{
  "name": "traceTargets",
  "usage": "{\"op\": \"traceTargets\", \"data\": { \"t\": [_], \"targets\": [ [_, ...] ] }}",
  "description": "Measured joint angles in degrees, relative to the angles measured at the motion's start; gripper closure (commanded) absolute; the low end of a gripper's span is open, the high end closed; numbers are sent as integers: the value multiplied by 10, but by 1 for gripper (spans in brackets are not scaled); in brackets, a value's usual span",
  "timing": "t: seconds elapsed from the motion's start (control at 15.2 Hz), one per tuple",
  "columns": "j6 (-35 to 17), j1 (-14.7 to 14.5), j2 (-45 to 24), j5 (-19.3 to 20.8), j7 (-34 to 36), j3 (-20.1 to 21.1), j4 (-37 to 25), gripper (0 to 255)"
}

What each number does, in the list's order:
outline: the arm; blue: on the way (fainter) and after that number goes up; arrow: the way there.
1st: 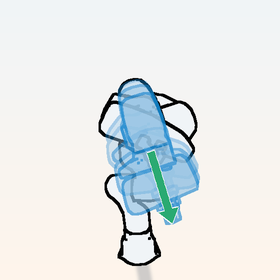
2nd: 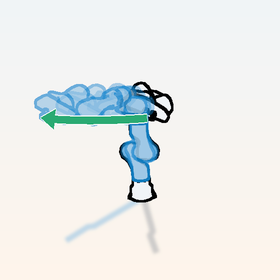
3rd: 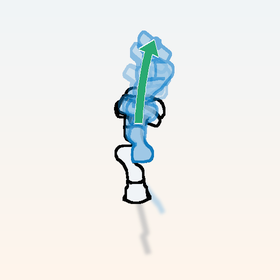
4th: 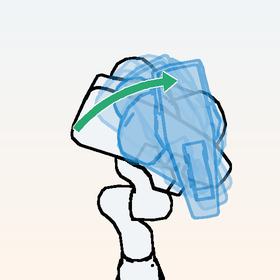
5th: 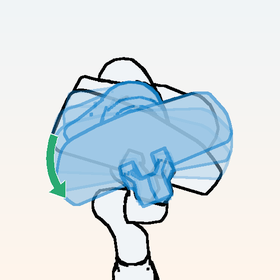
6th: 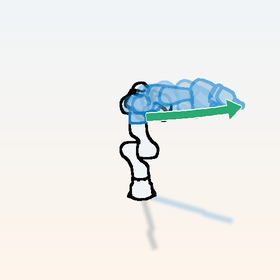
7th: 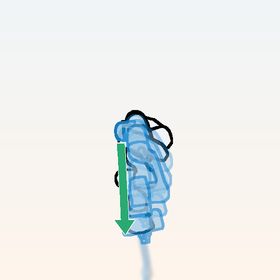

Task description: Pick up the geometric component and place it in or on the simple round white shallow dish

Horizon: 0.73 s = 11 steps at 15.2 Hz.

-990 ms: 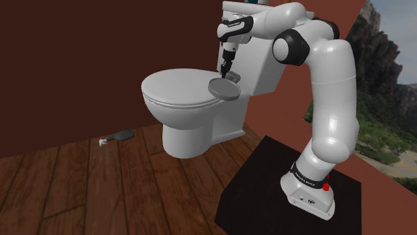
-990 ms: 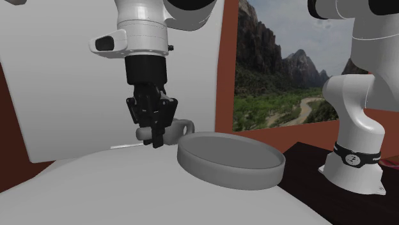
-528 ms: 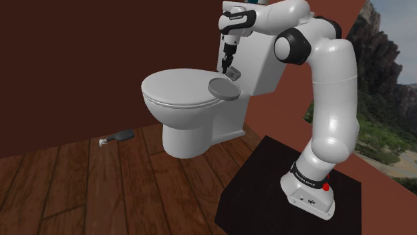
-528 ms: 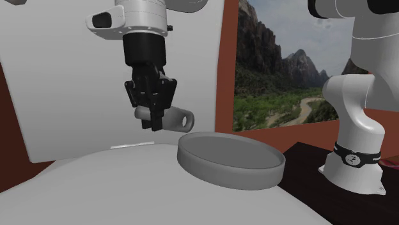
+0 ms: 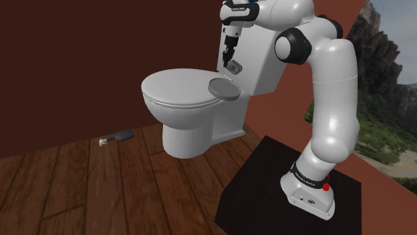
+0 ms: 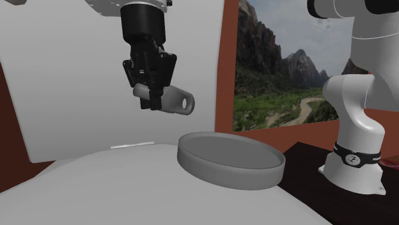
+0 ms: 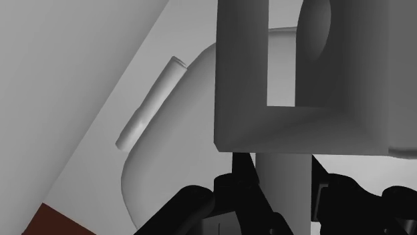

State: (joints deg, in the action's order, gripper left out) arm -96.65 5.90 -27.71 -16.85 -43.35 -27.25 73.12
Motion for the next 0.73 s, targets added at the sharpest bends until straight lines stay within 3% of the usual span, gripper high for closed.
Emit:
{"op": "traceTargets", "data": {
  "t": [0.33, 0.73],
  "targets": [
    [42, 9, -7, -2, 5, 0, -50, 255],
    [-17, -69, 111, 46, 54, -2, 113, 255]
  ]
}}
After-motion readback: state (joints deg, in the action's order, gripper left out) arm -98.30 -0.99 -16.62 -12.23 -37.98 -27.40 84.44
